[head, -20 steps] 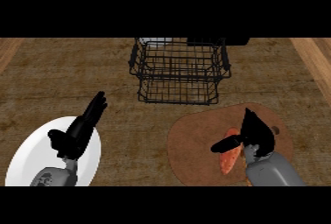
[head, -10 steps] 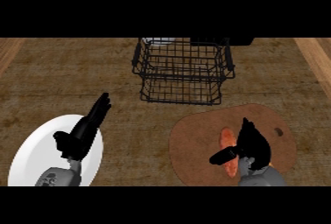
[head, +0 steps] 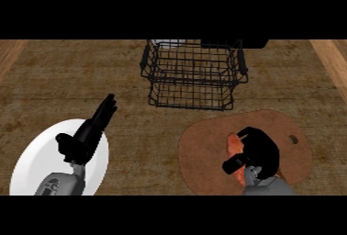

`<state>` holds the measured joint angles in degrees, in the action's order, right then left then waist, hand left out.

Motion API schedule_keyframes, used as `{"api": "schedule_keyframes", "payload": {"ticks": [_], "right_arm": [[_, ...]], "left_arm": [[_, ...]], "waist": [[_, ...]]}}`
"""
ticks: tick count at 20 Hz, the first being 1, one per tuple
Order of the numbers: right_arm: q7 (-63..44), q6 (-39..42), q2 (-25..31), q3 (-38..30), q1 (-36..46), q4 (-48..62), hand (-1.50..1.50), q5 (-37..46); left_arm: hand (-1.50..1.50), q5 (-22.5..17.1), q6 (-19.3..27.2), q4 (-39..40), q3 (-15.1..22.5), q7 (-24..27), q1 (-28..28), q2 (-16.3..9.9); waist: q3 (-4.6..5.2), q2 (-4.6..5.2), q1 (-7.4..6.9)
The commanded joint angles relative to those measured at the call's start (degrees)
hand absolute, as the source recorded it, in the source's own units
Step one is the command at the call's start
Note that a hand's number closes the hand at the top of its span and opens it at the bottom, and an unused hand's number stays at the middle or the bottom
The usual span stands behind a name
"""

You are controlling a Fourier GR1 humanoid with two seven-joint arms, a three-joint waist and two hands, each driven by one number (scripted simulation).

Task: Pick the sweet potato from the cutting board and place it in the tiered basket

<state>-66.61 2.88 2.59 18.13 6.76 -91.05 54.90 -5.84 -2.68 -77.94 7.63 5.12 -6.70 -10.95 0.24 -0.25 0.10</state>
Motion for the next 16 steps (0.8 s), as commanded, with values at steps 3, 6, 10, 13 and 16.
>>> {"api": "schedule_keyframes", "payload": {"ticks": [3, 6, 10, 13, 16], "right_arm": [[-9.18, 0.58, -2.47, -0.39, 4.44, 2.26, 1.5, 3.21], [1.65, 6.23, 2.75, -5.38, 2.01, -1.92, 1.5, 0.48], [30.41, 10.86, 22.14, -8.87, 0.01, 0.96, 1.5, -8.23], [44.11, 11.49, 30.97, -13.2, 1.59, 4.08, 1.5, -11.63], [54.16, 8.5, 35.19, -19.0, 3.05, 7.26, 1.5, -14.63]], "left_arm": [[0.0, -0.01, -1.7, 1.34, -1.71, 1.65, 0.19, -0.21], [0.0, 3.25, 2.45, -1.41, 0.44, -1.93, -0.28, 2.95], [0.0, 1.05, -0.06, -0.09, -0.62, 1.05, 2.18, 1.18], [0.0, 1.06, -0.06, -1.02, 0.16, -0.46, 0.82, 1.9], [0.0, -0.35, -1.96, -0.3, -2.18, -0.2, 0.15, -0.28]], "waist": [[-0.22, 0.28, -0.27], [-0.24, 0.22, -0.05], [-0.37, 0.54, -0.08], [-0.47, 0.58, -0.15], [-0.33, 0.37, -0.14]]}}
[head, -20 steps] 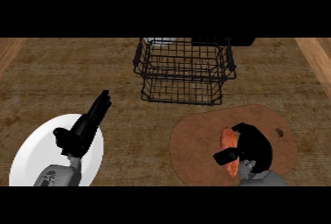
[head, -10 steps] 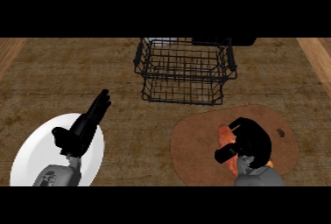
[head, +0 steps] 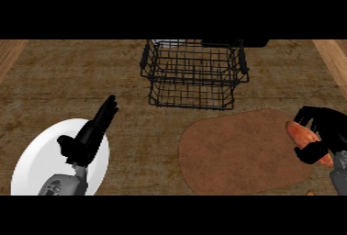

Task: Pick the sweet potato from the cutting board and place it in the tiered basket

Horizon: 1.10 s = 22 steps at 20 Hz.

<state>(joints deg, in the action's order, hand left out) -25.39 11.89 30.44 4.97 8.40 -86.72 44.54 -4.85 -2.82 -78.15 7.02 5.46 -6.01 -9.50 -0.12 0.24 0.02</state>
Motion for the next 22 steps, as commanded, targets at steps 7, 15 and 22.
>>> {"api": "schedule_keyframes", "payload": {"ticks": [7, 15, 22], "right_arm": [[21.36, 0.08, 0.76, -15.97, 5.87, 0.22, 1.5, -21.81], [4.95, 7.93, 1.24, -15.93, 20.29, -8.82, 1.5, -26.71], [-11.03, 8.47, -3.18, -12.22, 39.76, -4.02, 1.5, -27.49]], "left_arm": [[0.0, 0.3, 0.48, 0.49, -0.55, -1.72, -1.43, 0.39], [0.0, 0.73, -1.7, 3.16, -1.69, 2.05, -1.15, 0.07], [0.0, 1.73, -1.0, 3.8, -1.32, 0.89, -2.8, 1.65]], "waist": [[0.06, -0.41, 0.45], [0.19, -0.3, -0.2], [0.2, -0.25, -0.75]]}}
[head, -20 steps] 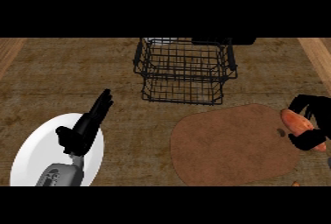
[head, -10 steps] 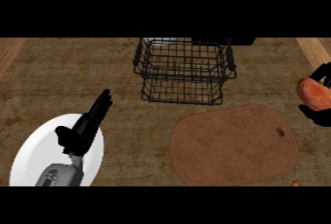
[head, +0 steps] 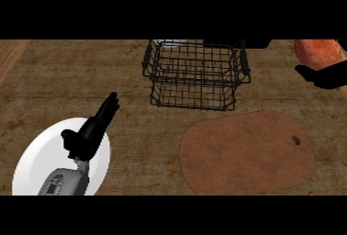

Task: Pick the sweet potato from the cutting board and place it in the tiered basket

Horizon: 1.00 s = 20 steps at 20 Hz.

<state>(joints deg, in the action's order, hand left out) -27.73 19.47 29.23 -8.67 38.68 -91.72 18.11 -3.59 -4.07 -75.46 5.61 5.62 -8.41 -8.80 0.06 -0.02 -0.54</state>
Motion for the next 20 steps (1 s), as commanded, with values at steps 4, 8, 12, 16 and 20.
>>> {"api": "schedule_keyframes", "payload": {"ticks": [4, 8, 12, 16, 20], "right_arm": [[-12.08, -0.12, -4.34, 3.29, 20.89, 12.03, 1.5, 1.29], [-8.93, -4.36, -9.01, 4.32, 27.23, 23.16, 1.5, 3.87], [-8.32, -5.9, -13.36, 6.82, 32.76, 31.5, 1.5, 6.43], [-0.94, -9.49, -15.88, 7.65, 34.18, 40.93, 1.5, 9.1], [3.12, -13.59, -19.02, 7.51, 36.23, 50.07, 1.5, 10.8]], "left_arm": [[0.0, 2.53, 2.35, -2.62, 2.55, -0.44, 1.99, 2.86], [0.0, 1.65, 0.22, 2.63, 0.01, 1.27, -1.97, 1.63], [0.0, 0.53, -1.46, 0.33, -0.35, -0.86, -1.69, 0.68], [0.0, 0.08, -1.78, 0.37, -1.46, -1.04, -1.89, 0.35], [0.0, 1.3, -1.85, -1.84, 0.19, 1.05, 1.74, 0.84]], "waist": [[0.01, 0.11, -0.89], [0.0, 0.31, -0.64], [0.0, 0.36, -0.91], [-0.02, 0.48, -0.98], [-0.01, 0.63, -1.63]]}}
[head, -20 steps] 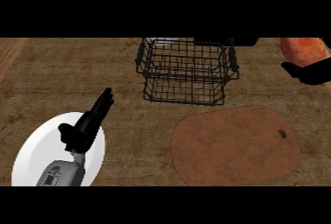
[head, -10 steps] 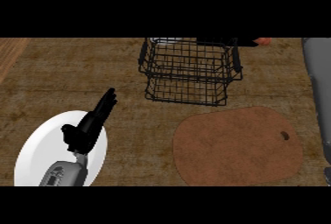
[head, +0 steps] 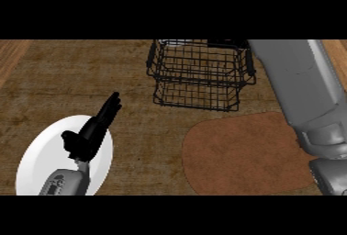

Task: Pick the sweet potato from the cutting board and place it in the tiered basket

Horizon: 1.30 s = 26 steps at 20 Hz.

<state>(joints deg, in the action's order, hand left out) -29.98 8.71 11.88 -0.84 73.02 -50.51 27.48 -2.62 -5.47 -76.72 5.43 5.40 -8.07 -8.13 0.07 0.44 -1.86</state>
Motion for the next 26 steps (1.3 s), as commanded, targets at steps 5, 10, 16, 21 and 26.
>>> {"api": "schedule_keyframes", "payload": {"ticks": [5, 10, 16, 21, 26], "right_arm": [[8.53, -4.95, -3.89, -2.57, 7.17, 17.37, 1.5, 1.07], [7.87, -8.24, -8.6, -5.35, 5.97, 16.97, 1.5, -1.98], [-4.0, -8.58, -11.74, -12.33, 10.06, 22.89, 1.5, -8.6], [-4.22, -7.15, -10.11, -16.48, 9.57, 22.37, -1.5, -13.41], [-0.51, -16.8, -9.05, -15.69, 6.76, 17.29, -1.5, -11.16]], "left_arm": [[0.0, -0.45, -1.16, -1.6, -0.12, -2.36, -0.88, 0.09], [0.0, -0.59, -1.32, -0.18, -1.79, -0.1, 0.12, -0.41], [0.0, 2.3, 0.85, -1.1, 1.0, 1.57, 1.8, 1.96], [0.0, 0.32, -0.78, 0.58, -1.96, -1.7, -1.52, 0.01], [0.0, 0.11, -1.46, 0.0, -1.61, 0.65, 2.11, 0.38]], "waist": [[-0.03, 0.24, -0.36], [-0.04, -0.1, 0.56], [-0.01, -0.05, 0.08], [-0.04, -0.11, 0.92], [-0.05, -0.6, 1.81]]}}
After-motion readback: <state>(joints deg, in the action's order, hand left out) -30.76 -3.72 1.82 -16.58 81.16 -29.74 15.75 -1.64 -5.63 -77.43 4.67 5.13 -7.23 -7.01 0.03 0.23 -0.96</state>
